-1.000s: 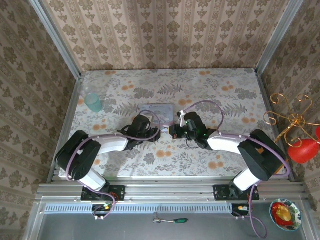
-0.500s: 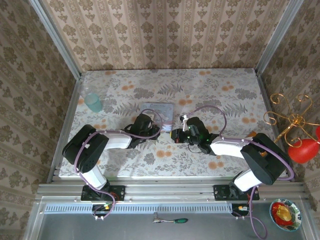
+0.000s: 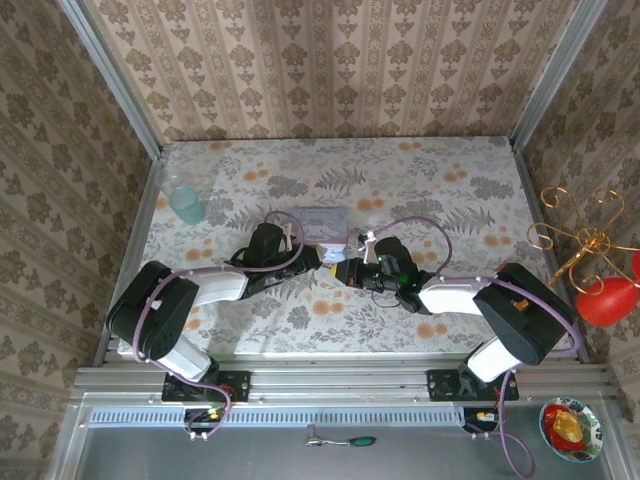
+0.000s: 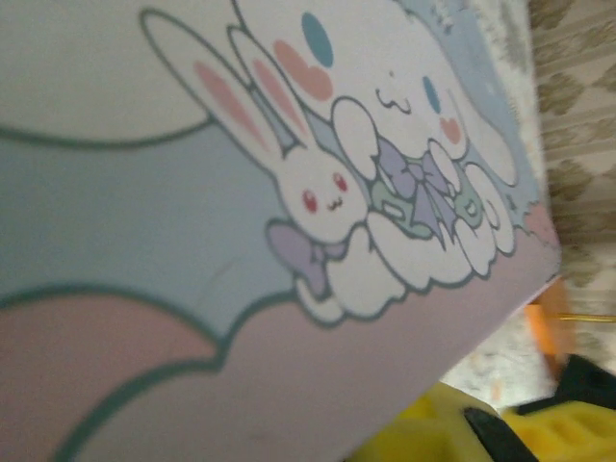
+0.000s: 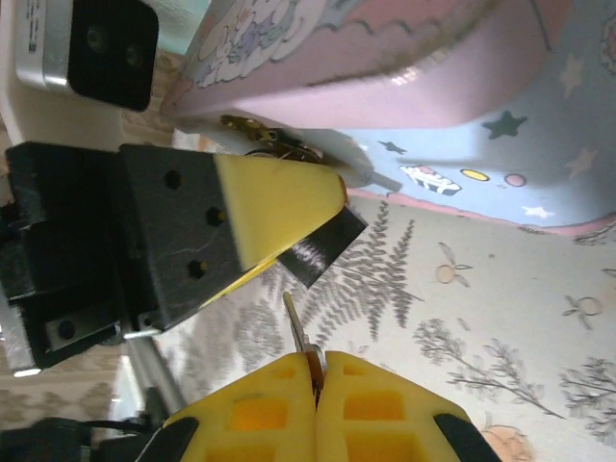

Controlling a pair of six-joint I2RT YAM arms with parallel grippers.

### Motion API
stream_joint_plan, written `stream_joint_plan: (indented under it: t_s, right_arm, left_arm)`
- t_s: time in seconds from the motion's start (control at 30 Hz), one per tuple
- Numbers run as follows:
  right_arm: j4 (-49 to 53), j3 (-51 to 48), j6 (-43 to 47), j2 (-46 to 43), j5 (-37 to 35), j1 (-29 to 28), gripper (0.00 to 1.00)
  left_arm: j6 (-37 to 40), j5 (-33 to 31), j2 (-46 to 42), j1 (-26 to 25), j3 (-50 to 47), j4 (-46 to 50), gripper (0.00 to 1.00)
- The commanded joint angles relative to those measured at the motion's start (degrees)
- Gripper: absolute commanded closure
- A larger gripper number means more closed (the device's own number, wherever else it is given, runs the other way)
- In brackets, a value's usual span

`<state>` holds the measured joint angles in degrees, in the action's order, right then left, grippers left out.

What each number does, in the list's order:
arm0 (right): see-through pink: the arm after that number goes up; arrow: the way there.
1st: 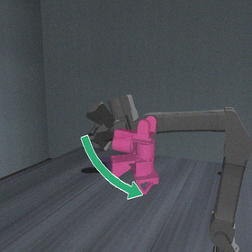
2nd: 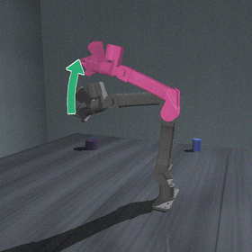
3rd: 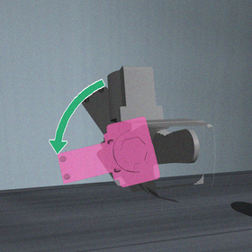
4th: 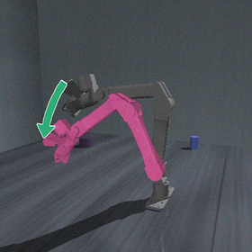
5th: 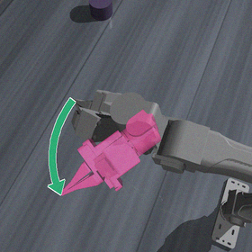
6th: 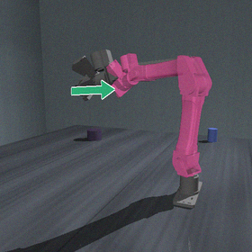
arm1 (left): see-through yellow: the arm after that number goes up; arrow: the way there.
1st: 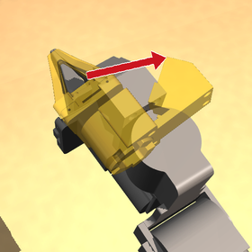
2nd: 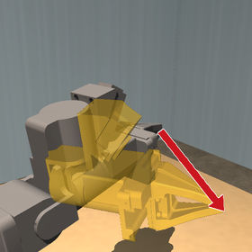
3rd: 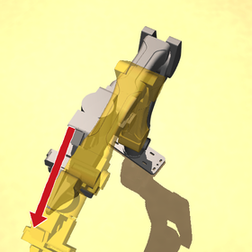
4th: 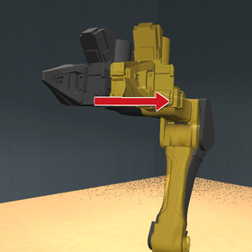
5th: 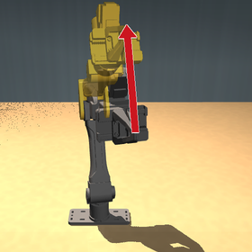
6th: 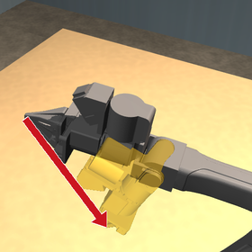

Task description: Unlock the padlock with the key

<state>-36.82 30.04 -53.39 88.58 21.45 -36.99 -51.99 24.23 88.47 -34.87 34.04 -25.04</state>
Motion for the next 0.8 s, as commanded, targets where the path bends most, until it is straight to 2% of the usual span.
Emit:
stream_joint_plan:
  t_s: [0.0,0.1,0.37,0.77]
  right_arm:
    - [-8.7,-1.5,-7.6,1.5,3.6,1.1,1.00]
    - [-14.1,-2.3,-9.6,2.8,5.1,1.9,1.00]
    - [-22.9,-4.2,-15.9,6.1,7.2,3.8,1.00]
    - [-21.3,-4.6,-16.2,4.6,7.1,3.8,1.00]
  left_arm:
    - [-9.4,5.8,-2.6,0.3,-1.7,-7.7,1.00]
    - [-15.7,7.2,-1.8,1.1,-3.9,-15.7,1.00]
    - [-25.0,7.3,0.9,1.9,-7.5,-29.3,1.00]
    - [-25.0,6.6,-0.3,2.5,-7.6,-28.7,1.00]
